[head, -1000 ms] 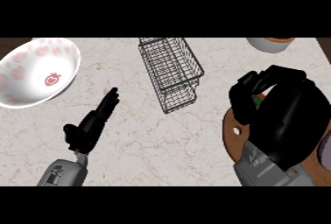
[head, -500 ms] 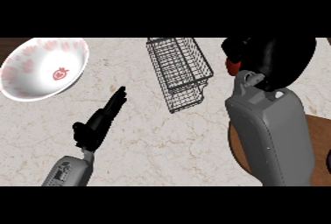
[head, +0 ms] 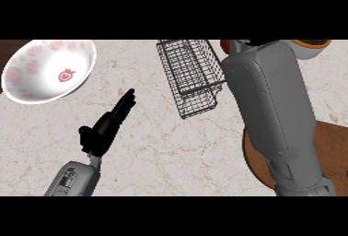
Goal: Pick the bell pepper from the cutting board and place it in the tiered basket
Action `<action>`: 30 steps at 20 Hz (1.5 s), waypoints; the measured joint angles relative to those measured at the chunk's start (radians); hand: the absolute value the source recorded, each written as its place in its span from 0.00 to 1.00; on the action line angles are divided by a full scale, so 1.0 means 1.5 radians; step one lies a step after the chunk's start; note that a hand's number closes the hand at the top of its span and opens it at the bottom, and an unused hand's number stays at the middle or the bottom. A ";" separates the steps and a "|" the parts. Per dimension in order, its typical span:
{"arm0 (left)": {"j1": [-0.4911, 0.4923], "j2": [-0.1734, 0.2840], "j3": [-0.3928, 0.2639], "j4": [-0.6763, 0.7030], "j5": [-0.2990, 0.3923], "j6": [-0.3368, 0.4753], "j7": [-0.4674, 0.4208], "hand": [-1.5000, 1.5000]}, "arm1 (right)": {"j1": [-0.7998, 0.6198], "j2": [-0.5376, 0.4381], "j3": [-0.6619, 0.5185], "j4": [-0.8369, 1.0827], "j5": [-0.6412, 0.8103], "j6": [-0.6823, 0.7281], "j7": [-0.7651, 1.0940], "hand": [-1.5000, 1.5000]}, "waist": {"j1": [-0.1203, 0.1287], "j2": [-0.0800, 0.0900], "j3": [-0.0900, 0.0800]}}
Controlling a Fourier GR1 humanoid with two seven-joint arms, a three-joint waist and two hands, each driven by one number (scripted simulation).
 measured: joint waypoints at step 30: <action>0.024 0.007 0.037 0.023 0.006 0.018 0.000 0.50 | -0.099 0.004 -0.202 0.124 0.200 -0.377 -0.003 0.00 | -0.076 -0.031 -0.002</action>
